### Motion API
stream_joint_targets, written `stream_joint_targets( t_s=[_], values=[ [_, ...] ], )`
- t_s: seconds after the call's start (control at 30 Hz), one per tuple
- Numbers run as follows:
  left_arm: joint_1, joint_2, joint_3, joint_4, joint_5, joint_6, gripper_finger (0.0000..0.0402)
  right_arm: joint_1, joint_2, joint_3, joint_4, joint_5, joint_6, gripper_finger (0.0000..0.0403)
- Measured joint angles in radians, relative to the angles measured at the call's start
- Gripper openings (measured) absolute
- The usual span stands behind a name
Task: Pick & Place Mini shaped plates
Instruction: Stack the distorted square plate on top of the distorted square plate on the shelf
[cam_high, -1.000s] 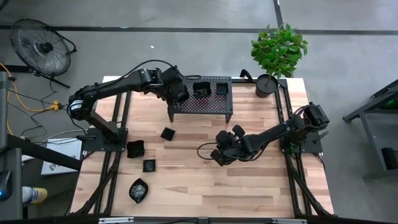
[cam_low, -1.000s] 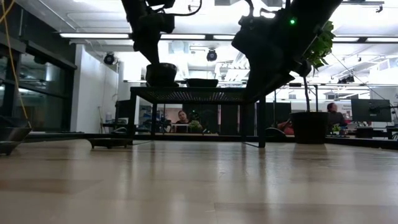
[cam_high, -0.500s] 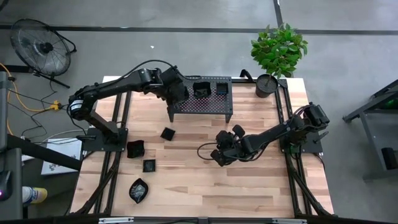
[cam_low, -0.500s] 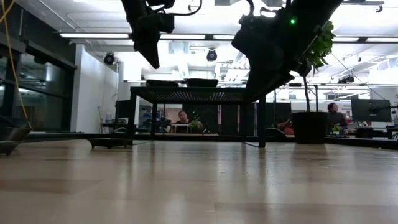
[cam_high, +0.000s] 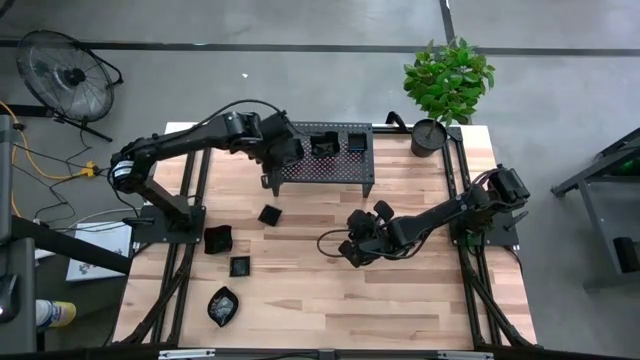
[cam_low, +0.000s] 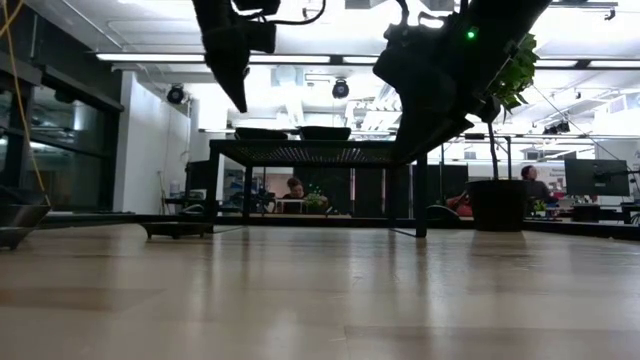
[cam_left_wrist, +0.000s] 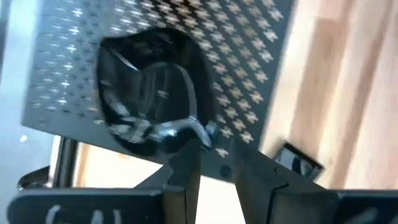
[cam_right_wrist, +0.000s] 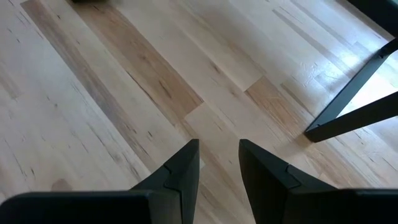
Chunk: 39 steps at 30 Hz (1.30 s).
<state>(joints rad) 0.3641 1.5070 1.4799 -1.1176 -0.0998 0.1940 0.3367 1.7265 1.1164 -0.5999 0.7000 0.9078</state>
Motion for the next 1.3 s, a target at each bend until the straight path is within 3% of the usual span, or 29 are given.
stream_joint_targets(
  t_s=[0.17,0.33,0.57,1.0,1.3],
  values=[
    [-0.057,-0.029,-0.001,-0.071,-0.027,0.01,0.0085,0.001,0.0,0.0,0.0,-0.007,0.0,0.0108],
    [-0.178,-0.076,-0.01,-0.148,-0.125,-0.031,0.0085,0.011,0.0,0.0,-0.005,-0.01,0.001,0.0108],
    [-0.379,-0.191,-0.175,-0.146,-0.209,-0.166,0.0085,0.076,0.0,0.0,-0.045,0.062,0.061,0.0108],
    [-0.739,-0.488,-0.66,-0.07,-0.244,-0.73,0.0085,0.179,0.0,0.0,-0.091,0.105,0.218,0.0108],
    [-0.992,-0.521,-0.855,0.039,-0.191,-1.09,0.0085,0.215,0.0,0.0,-0.066,0.139,0.219,0.0108]
  ],
)
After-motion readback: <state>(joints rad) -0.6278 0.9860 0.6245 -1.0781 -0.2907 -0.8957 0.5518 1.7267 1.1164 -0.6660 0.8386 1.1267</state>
